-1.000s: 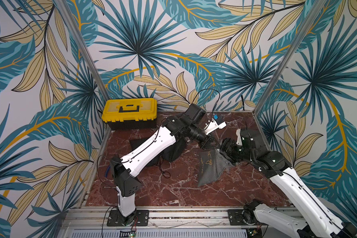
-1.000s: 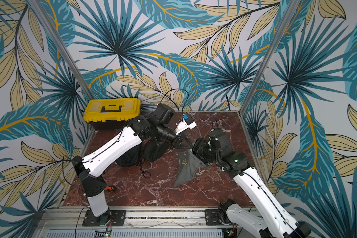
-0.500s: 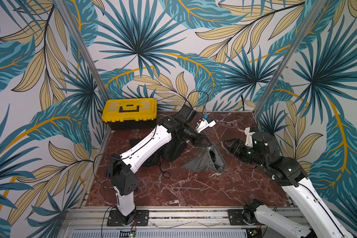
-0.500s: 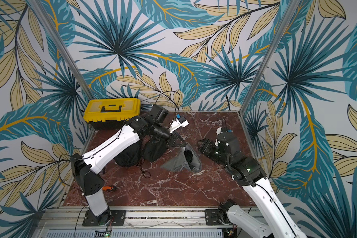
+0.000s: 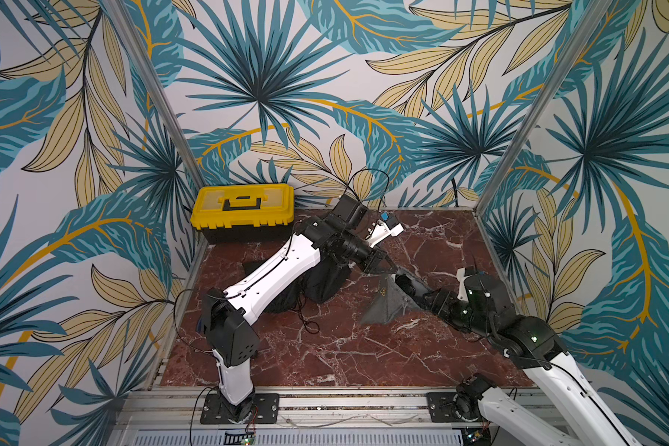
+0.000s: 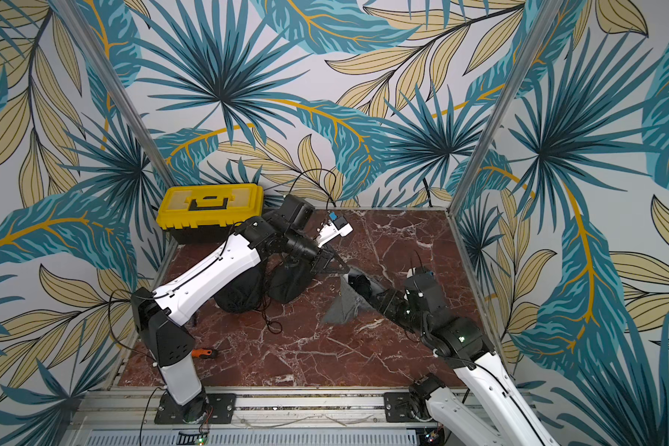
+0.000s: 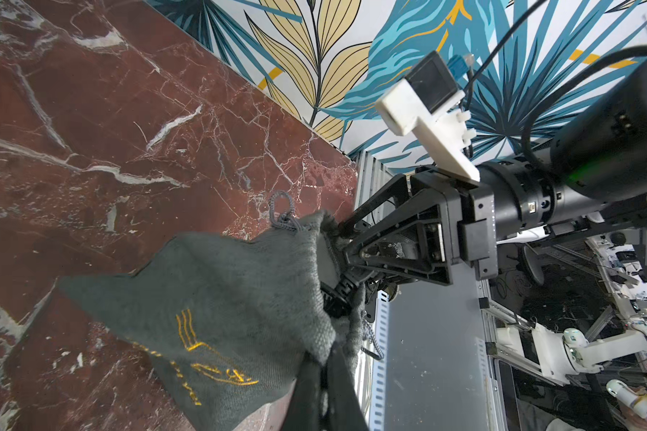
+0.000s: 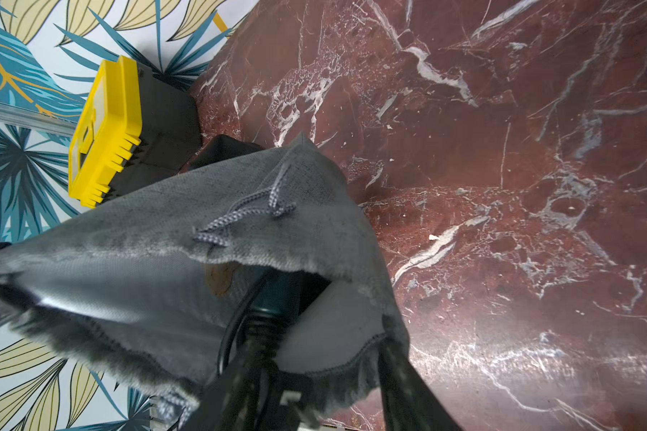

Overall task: Pack away hair dryers
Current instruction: Adjust the drawstring bag.

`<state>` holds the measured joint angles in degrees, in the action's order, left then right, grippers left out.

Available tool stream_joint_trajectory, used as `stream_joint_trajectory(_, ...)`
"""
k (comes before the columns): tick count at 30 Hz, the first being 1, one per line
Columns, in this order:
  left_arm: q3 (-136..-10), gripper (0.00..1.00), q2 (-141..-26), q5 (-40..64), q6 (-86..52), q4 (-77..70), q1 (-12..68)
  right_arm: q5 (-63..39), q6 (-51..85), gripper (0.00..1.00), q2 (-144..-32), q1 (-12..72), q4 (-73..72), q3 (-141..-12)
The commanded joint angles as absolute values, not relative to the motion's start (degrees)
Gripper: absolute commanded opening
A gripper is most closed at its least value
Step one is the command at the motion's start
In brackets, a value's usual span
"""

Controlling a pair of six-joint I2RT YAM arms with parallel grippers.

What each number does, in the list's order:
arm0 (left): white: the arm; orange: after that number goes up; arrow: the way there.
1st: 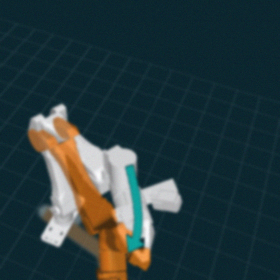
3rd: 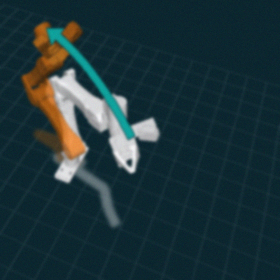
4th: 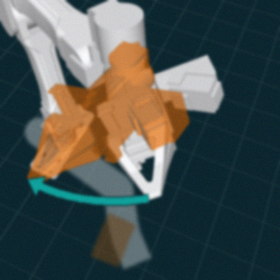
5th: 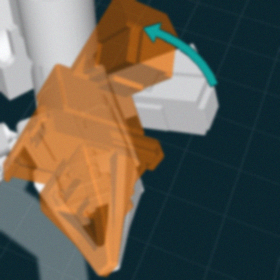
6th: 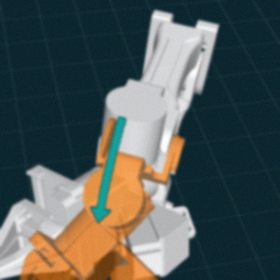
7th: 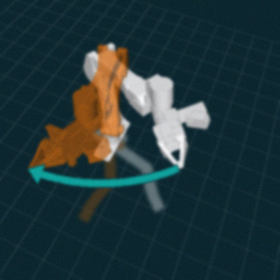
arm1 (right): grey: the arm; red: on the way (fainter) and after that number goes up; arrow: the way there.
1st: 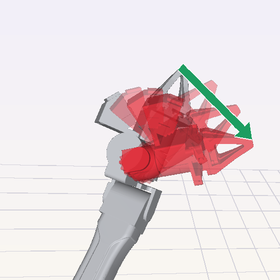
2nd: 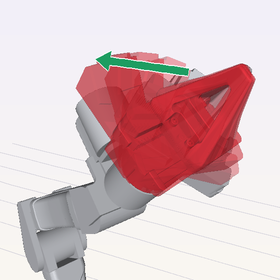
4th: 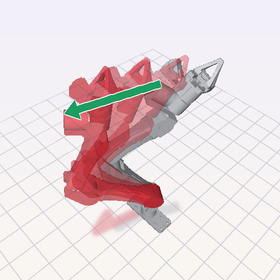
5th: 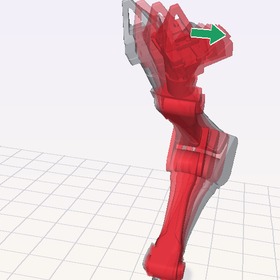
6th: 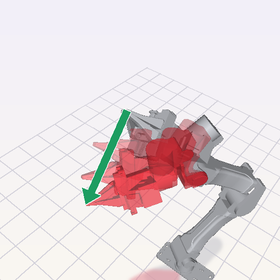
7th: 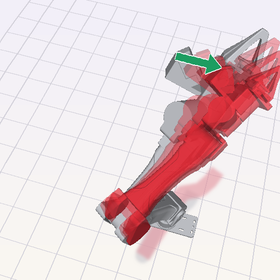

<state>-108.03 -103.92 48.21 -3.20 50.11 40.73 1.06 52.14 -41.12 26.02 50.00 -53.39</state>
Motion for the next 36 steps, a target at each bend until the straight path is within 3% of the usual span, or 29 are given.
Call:
stream_joint_trajectory(1,-109.95,0.0,-100.12,51.83,-3.82,46.92,40.25,3.54,52.49,0.52,-40.56,26.32,52.44,-51.87)
stream_joint_trajectory(26,-111.85,0.0,-99.63,54.31,-5.2,46.85,39.28,0.65,53.43,0.5,-40.93,26.36,45.91,-48.23)
stream_joint_trajectory(31,-111.96,0.0,-99.27,54.96,-5.46,46.9,39.14,-0.99,54.13,0.44,-42.1,26.37,40.77,-46.2)
stream_joint_trajectory(33,-112.19,0.0,-99.4,55.07,-5.61,46.87,38.95,-1.54,54.3,0.36,-42.86,26.35,39.55,-45.69)
stream_joint_trajectory(36,-112.32,0.0,-99.49,55.43,-5.95,46.88,38.56,-3.22,54.92,0.36,-43.5,26.32,36.24,-43.88)
